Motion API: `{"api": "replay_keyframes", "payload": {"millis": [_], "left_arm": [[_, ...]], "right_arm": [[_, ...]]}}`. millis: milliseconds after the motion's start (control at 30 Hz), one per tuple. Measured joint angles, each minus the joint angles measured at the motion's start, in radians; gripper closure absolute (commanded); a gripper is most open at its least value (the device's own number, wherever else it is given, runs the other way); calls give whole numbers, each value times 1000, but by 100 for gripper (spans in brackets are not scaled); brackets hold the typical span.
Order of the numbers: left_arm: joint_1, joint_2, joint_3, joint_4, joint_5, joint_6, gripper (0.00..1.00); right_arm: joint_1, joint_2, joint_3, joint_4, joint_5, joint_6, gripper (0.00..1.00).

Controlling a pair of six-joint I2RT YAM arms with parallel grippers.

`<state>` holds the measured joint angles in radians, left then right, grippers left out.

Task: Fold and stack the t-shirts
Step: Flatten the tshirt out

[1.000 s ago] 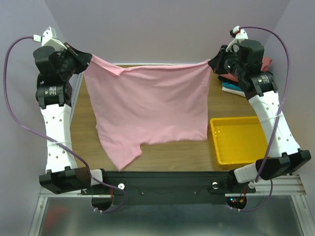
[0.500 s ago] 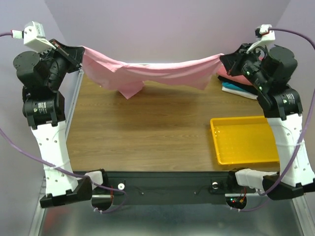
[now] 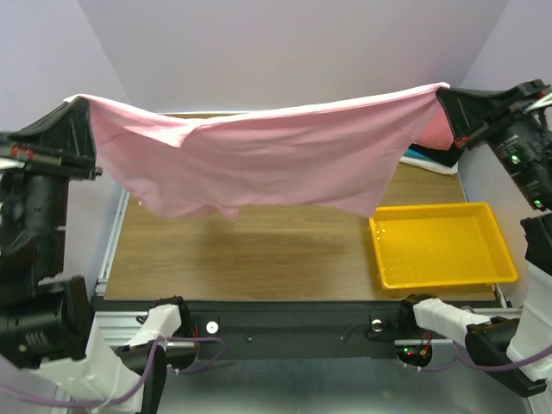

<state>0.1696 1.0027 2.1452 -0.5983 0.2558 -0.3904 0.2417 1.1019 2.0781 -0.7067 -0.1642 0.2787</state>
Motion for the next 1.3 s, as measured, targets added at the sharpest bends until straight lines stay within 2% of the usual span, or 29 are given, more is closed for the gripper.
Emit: {"api": "replay_keyframes", "payload": {"millis": [133, 233, 400, 500, 600, 633, 667, 700, 733, 767, 800, 867, 900, 967, 1033, 1100, 1200, 1300], "left_arm": [[0, -21, 71, 3, 2, -4, 100], [0, -24, 29, 32, 24, -13, 100], [0, 3, -220, 96, 110, -43, 100], [-13, 97, -383, 154, 163, -53, 100], [-48, 266, -482, 195, 185, -48, 98], [-60, 333, -485, 201, 185, -43, 86], [-80, 465, -474, 222, 189, -36, 69], [-93, 592, -435, 211, 187, -29, 31], [-103, 701, -382, 206, 183, -31, 10], [-111, 805, -319, 210, 174, -25, 1], [-118, 908, -246, 184, 160, -32, 1], [-130, 1124, -39, 139, 128, -51, 1], [-131, 1191, 36, 129, 122, -59, 1], [-140, 1284, 162, 117, 105, -75, 1], [-145, 1268, 151, 127, 98, -81, 1], [-158, 1187, 58, 161, 90, -84, 1], [-201, 958, -209, 230, 82, -84, 1], [-252, 794, -401, 278, 69, -82, 1]], "right_arm": [[0, -8, 72, -36, -1, 31, 100], [0, -28, 42, -43, 4, 58, 99], [0, -28, -143, -51, 40, 98, 100], [0, 26, -301, -43, 76, 113, 100], [0, 127, -462, 21, 121, 111, 100], [0, 192, -528, 51, 140, 103, 100], [-1, 251, -563, 66, 150, 99, 100], [-5, 300, -583, 82, 159, 94, 84], [-10, 365, -594, 102, 169, 90, 71], [-26, 486, -599, 137, 180, 90, 61], [-37, 568, -584, 152, 188, 86, 51], [-71, 705, -544, 174, 183, 94, 44], [-94, 772, -523, 191, 183, 98, 38], [-120, 828, -513, 194, 181, 100, 36], [-145, 832, -513, 188, 172, 98, 32], [-154, 794, -513, 198, 162, 93, 30], [-148, 696, -550, 221, 126, 82, 27], [-141, 577, -622, 246, 64, 72, 24]]}}
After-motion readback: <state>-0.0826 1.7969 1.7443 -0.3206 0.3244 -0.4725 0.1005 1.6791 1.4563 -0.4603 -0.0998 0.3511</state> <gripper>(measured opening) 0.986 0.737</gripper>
